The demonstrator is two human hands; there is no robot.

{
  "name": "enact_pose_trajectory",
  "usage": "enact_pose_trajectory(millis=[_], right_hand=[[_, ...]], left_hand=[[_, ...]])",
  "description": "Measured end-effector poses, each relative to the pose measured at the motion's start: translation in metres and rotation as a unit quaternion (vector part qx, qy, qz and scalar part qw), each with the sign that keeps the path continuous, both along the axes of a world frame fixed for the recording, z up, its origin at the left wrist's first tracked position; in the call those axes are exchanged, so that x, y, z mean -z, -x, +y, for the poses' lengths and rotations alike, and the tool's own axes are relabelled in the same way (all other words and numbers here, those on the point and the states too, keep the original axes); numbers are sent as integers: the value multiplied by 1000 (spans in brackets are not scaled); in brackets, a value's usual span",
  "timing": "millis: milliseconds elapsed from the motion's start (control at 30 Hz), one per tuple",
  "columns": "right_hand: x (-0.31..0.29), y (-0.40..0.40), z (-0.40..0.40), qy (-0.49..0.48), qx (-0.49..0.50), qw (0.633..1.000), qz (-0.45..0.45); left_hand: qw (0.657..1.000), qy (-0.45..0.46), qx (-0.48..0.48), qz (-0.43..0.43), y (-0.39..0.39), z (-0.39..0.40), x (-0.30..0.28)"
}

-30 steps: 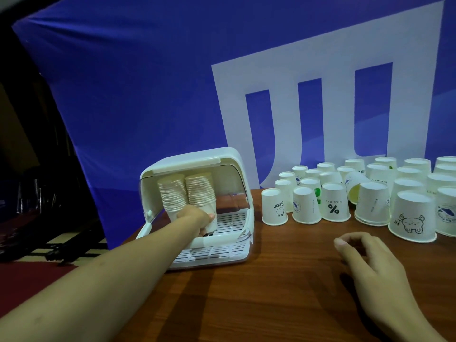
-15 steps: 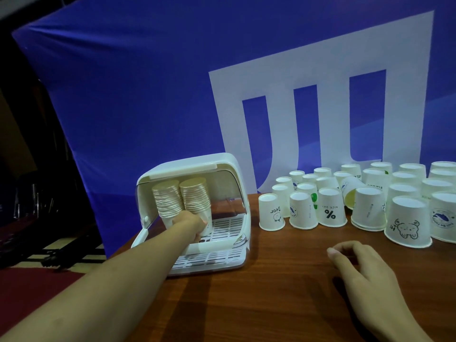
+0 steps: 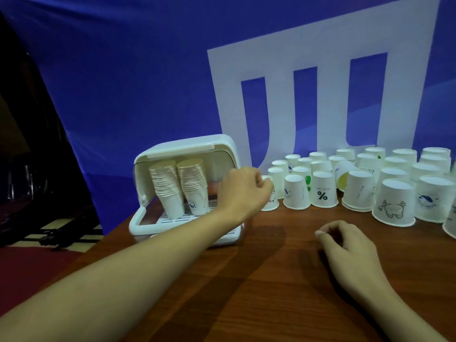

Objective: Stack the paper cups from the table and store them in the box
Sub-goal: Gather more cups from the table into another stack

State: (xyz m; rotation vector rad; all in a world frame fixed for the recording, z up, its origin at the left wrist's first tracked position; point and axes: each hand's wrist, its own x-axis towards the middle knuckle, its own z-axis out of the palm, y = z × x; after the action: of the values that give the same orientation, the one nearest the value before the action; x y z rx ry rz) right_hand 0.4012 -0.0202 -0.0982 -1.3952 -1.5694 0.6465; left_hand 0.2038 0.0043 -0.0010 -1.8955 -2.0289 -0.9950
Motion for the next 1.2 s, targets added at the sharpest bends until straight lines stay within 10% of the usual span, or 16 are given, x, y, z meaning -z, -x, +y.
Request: enact_pose_trajectory(millis=[400, 700, 833, 967, 1067, 1200], right_hand=[[5, -5, 7, -8, 23, 1000, 2], [8, -5, 13, -17, 61, 997, 51], [6, -7, 13, -20, 81, 982, 170], [5, -7, 14, -19, 63, 966, 250], [3, -6, 9, -59, 39, 968, 241], [0, -17, 17, -111, 89, 983, 111]], left_hand=[[928, 198, 123, 290, -33, 107, 23], [918, 131, 73, 366, -38, 95, 18], [982, 118, 142, 32, -38, 56, 14], [860, 246, 260, -363, -46, 17, 42], [840, 235, 289, -395, -50, 7, 77], [926, 157, 233, -253, -47, 9, 100]])
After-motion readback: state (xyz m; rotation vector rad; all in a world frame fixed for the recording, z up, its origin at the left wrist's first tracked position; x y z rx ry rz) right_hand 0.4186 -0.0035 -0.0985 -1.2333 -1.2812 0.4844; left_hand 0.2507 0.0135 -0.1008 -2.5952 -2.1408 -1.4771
